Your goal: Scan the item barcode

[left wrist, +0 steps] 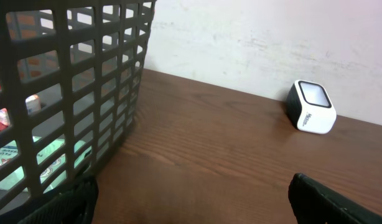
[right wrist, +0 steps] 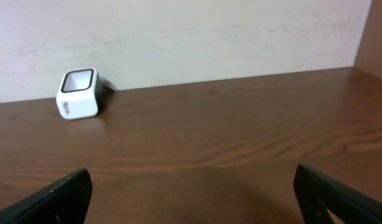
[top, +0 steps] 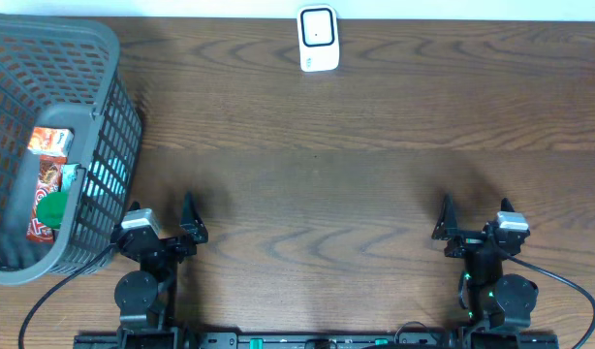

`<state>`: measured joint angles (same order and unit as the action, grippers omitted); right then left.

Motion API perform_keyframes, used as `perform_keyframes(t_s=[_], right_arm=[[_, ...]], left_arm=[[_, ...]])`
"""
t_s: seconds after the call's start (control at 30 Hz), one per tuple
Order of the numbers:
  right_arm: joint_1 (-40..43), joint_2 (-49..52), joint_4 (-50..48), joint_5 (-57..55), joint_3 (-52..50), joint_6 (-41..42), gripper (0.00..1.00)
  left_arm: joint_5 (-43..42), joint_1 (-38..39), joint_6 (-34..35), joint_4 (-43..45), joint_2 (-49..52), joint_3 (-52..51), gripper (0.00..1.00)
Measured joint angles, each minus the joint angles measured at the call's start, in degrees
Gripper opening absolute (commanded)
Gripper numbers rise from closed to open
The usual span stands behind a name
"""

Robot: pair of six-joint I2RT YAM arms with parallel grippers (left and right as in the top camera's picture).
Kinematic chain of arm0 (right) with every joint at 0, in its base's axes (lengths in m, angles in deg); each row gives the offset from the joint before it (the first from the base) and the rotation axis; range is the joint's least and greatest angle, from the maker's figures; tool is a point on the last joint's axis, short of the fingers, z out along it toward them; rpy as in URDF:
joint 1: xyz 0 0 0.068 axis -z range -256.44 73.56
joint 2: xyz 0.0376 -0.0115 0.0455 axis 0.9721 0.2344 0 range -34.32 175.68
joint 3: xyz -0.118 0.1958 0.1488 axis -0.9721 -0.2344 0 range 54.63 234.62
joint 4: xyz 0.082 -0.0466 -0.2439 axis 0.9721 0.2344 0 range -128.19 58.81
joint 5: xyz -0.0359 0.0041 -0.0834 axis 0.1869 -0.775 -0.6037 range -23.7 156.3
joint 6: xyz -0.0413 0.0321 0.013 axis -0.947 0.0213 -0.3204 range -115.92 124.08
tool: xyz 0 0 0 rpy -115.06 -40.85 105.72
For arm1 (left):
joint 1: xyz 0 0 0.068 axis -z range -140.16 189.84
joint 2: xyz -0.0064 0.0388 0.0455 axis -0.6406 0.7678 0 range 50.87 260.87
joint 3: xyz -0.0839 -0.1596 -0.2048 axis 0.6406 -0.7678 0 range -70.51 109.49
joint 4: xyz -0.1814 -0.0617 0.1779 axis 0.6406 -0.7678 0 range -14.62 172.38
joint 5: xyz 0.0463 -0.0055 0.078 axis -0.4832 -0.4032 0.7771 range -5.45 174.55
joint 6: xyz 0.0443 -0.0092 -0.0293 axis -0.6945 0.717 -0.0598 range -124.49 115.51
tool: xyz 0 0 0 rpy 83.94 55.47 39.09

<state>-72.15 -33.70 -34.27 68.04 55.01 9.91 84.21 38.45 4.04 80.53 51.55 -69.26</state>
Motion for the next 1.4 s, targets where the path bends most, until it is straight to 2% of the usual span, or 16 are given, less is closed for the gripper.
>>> perform_keyframes(t_s=[0.5, 0.63, 0.73, 0.83, 0.97, 1.17, 1.27, 1.4], right_arm=[[0.0, 0.0, 0.0, 0.0, 0.0, 0.0, 0.99], [0.0, 0.0, 0.0, 0.0, 0.0, 0.0, 0.99], [0.0, 0.0, 0.0, 0.0, 0.0, 0.0, 0.99], [0.0, 0.0, 0.0, 0.0, 0.0, 0.0, 0.99], [0.0, 0.0, 0.0, 0.0, 0.0, 0.0, 0.99], [0.0, 0.1, 0.0, 0.0, 0.0, 0.0, 0.99], [0.0, 0.1, 0.0, 0.0, 0.0, 0.0, 0.99], [0.0, 0.1, 0.0, 0.0, 0.0, 0.0, 0.99]], left_arm=[[1.4, 0.0, -2.6, 1.3, 0.0, 0.0, 0.98], [-7.8, 0.0, -4.0, 3.5, 0.0, -0.2, 0.98], [-14.2, 0.0, -4.8, -1.3, 0.2, 1.7, 0.98], [-17.4, 0.0, -5.6, -8.5, 2.7, 8.0, 0.98], [-19.2, 0.0, -5.8, -15.2, 11.1, 22.1, 0.98], [-21.9, 0.0, -5.8, -38.7, 32.2, 51.7, 0.98], [-24.2, 0.0, -5.9, -44.0, 38.7, 57.2, 0.98], [-28.6, 0.0, -5.5, -45.0, 44.5, 58.1, 0.98]])
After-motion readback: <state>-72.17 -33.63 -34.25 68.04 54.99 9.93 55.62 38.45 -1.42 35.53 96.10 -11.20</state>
